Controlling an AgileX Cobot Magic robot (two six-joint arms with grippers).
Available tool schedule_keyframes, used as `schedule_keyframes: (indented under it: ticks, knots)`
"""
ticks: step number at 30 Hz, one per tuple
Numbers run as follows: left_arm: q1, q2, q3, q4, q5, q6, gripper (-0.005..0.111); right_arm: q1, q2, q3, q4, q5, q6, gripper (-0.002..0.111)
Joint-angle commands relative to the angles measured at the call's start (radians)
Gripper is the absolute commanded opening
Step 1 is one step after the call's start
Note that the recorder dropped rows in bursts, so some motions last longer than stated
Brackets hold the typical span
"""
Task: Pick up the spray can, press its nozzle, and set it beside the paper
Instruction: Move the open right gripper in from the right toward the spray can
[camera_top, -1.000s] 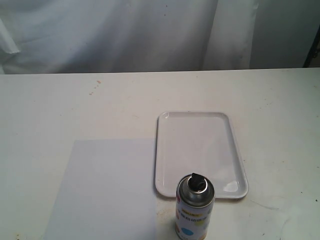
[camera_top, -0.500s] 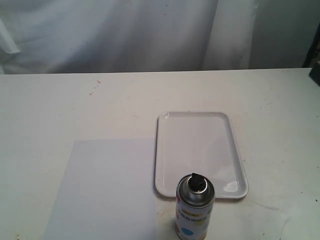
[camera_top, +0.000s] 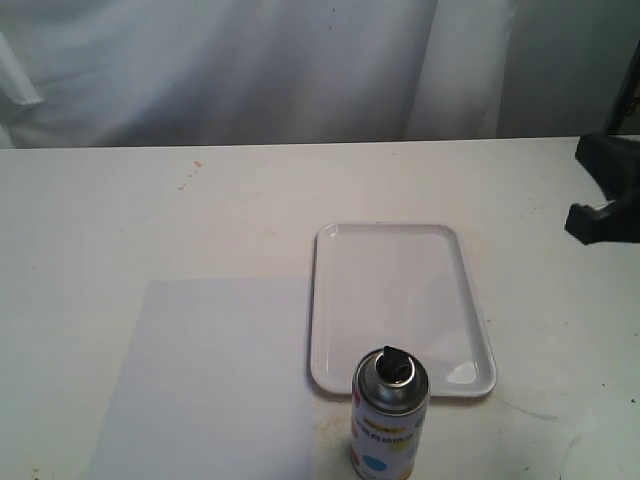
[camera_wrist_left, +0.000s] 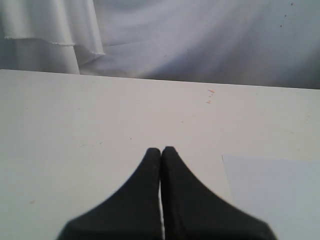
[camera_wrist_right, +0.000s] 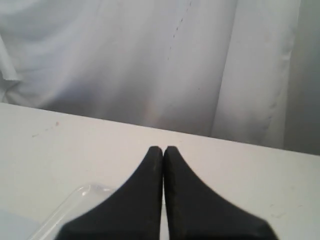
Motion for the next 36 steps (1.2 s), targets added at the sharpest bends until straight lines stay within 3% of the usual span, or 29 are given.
schedule_keyframes:
  ticks: [1, 7, 14, 26, 36]
  knots:
    - [0.001, -0.005, 0.005, 0.0, -0.006, 0.001, 0.0, 0.007, 0.044, 0.082, -0.008, -0.177, -0.058, 0.0]
    - [0.001, -0.005, 0.005, 0.0, -0.006, 0.001, 0.0, 0.007, 0.097, 0.217, 0.085, -0.455, -0.197, 0.0]
    - [0.001, -0.005, 0.005, 0.0, -0.006, 0.001, 0.0, 0.007, 0.154, 0.32, 0.169, -0.459, -0.241, 0.0]
    - [0.001, -0.005, 0.005, 0.0, -0.006, 0.001, 0.0, 0.007, 0.209, 0.352, -0.078, -0.397, -0.23, 0.0]
    - [0.001, -0.005, 0.005, 0.0, -0.006, 0.001, 0.0, 0.007, 0.314, 0.352, -0.086, -0.431, -0.226, 0.0]
